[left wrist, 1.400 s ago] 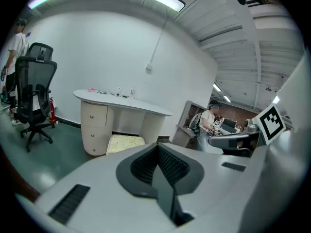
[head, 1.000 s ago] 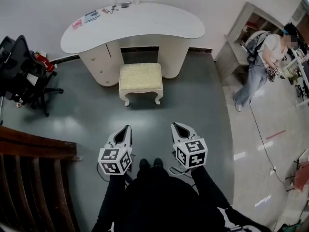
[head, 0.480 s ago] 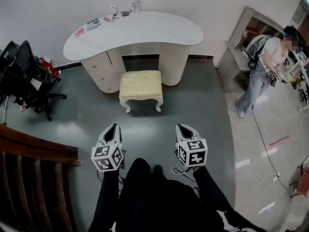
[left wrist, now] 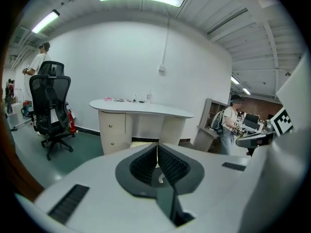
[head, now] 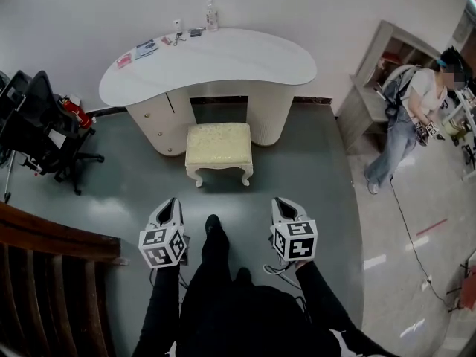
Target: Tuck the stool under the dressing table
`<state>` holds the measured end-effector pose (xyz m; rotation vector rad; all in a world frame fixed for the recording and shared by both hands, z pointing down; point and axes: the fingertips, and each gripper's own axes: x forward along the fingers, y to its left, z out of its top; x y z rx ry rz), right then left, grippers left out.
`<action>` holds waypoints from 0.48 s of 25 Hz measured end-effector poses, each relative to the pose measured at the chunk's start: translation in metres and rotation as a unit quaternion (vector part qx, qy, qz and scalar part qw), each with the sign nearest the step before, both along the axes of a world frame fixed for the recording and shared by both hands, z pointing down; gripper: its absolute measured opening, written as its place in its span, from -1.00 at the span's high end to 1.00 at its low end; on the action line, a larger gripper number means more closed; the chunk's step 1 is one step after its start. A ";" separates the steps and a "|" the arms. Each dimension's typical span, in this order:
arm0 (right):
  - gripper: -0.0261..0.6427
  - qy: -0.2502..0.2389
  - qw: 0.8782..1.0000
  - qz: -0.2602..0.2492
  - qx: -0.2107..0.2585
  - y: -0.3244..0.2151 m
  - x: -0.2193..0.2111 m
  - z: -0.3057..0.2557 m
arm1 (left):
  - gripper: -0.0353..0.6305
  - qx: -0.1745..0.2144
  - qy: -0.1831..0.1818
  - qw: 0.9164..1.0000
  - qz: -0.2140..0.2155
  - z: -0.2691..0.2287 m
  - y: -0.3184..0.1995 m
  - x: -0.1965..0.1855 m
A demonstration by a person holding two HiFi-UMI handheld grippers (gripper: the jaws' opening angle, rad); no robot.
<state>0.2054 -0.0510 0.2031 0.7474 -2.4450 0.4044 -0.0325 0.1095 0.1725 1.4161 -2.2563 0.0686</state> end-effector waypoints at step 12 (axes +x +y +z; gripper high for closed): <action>0.91 0.059 0.997 0.019 -0.040 -0.065 -0.107 0.074 | 0.87 -0.069 0.051 0.995 0.048 0.086 -0.078 -0.111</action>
